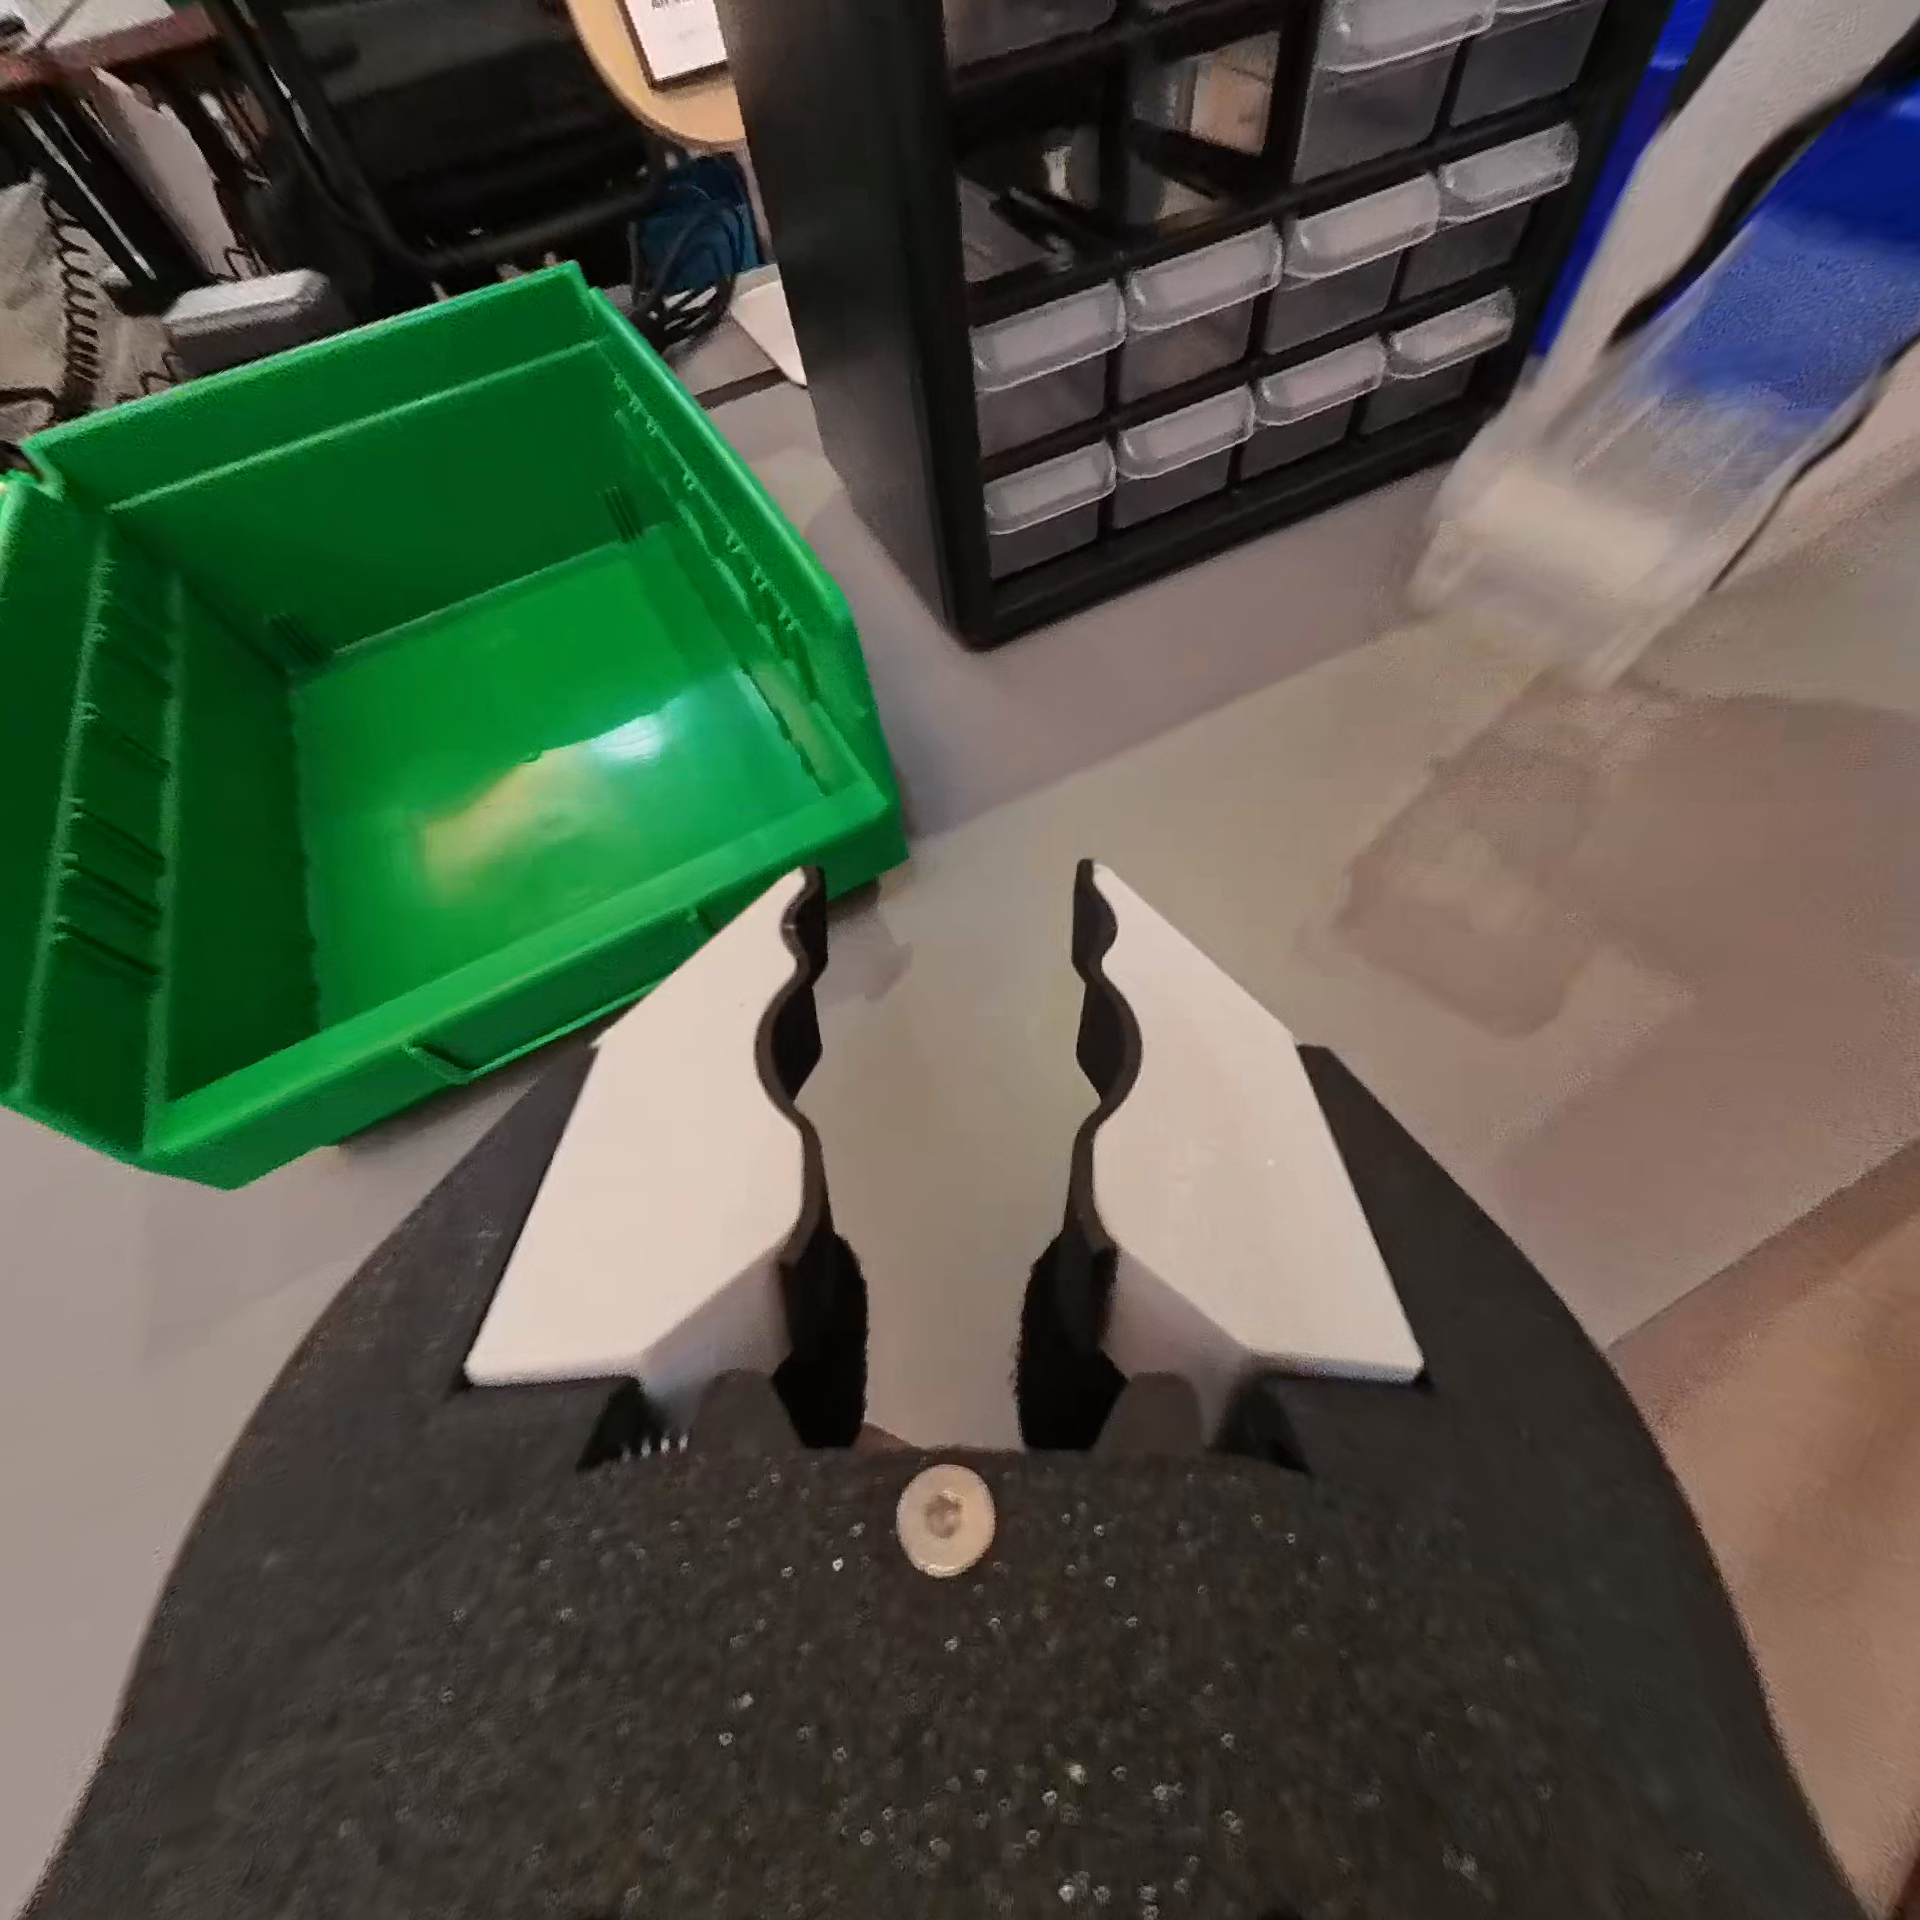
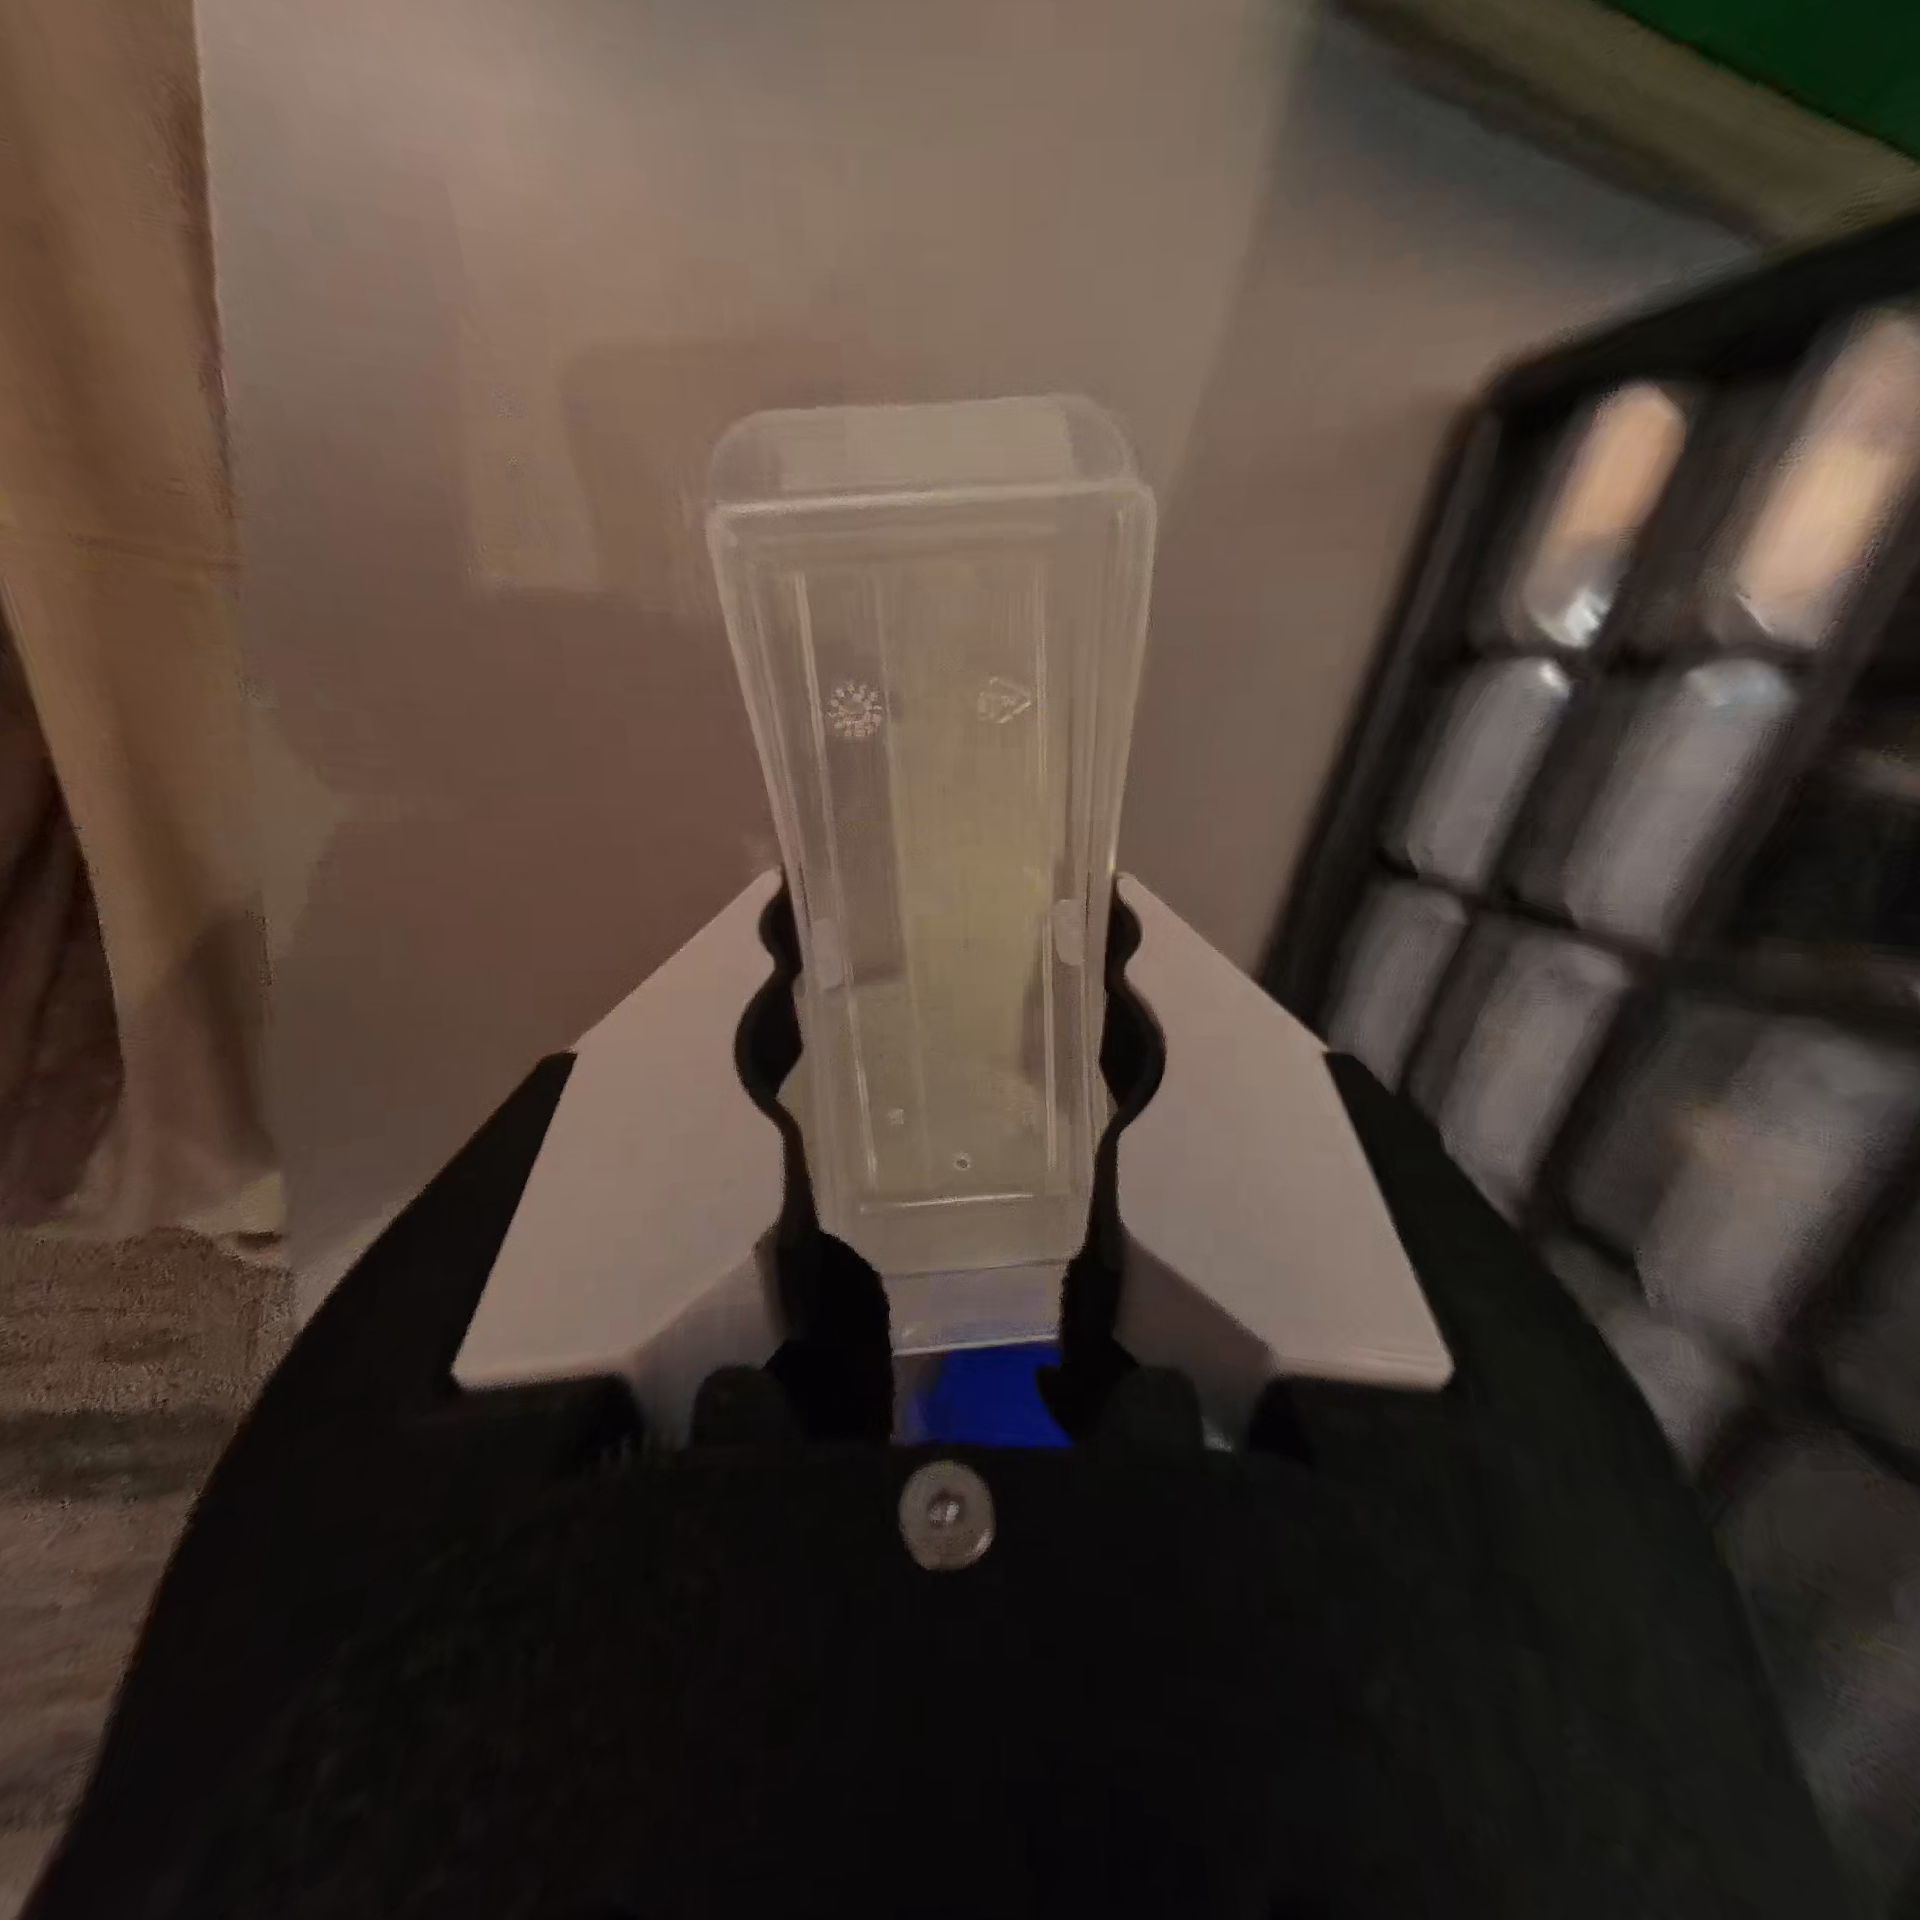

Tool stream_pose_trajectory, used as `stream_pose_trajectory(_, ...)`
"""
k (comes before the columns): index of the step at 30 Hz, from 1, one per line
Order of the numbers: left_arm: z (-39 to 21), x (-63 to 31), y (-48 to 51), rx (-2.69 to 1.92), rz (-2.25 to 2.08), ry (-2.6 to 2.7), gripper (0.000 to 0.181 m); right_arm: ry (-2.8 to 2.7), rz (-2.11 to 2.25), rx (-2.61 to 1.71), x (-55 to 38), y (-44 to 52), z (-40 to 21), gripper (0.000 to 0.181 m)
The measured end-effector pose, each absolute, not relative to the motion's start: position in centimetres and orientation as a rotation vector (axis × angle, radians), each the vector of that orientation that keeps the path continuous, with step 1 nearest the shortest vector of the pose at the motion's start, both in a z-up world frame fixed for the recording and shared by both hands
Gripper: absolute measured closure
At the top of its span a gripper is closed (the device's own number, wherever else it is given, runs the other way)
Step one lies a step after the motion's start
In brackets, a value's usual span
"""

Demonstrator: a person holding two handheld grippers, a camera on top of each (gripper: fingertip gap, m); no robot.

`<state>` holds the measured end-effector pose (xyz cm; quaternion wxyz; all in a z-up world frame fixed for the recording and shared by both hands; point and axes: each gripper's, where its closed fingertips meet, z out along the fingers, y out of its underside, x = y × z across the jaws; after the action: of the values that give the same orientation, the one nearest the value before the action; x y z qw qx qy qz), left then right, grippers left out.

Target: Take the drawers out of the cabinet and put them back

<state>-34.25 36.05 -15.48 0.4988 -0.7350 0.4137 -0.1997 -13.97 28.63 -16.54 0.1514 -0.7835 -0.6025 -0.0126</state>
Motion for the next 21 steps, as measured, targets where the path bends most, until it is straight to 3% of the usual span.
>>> stream_pose_trajectory(5,-15.8,-34.7,36.6,-1.764,-0.415,1.034,0.133,-1.382,-0.298,-2.376,-1.0,27.2,-10.0,0.124)
stream_pose_trajectory(8,-15.6,-34.1,36.3,-1.745,-0.424,1.048,0.132,-1.217,-0.44,-2.467,8.5,27.6,-9.5,0.125)
stream_pose_trajectory(16,-15.0,-33.1,35.5,-1.64,-0.364,1.127,0.135,-1.218,-0.326,-2.718,20.5,31.2,-21.8,0.124)
stream_pose_trajectory(21,-14.9,-34.0,36.2,-1.641,-0.327,1.097,0.137,-1.292,-0.192,-2.73,21.5,33.4,-23.9,0.123)
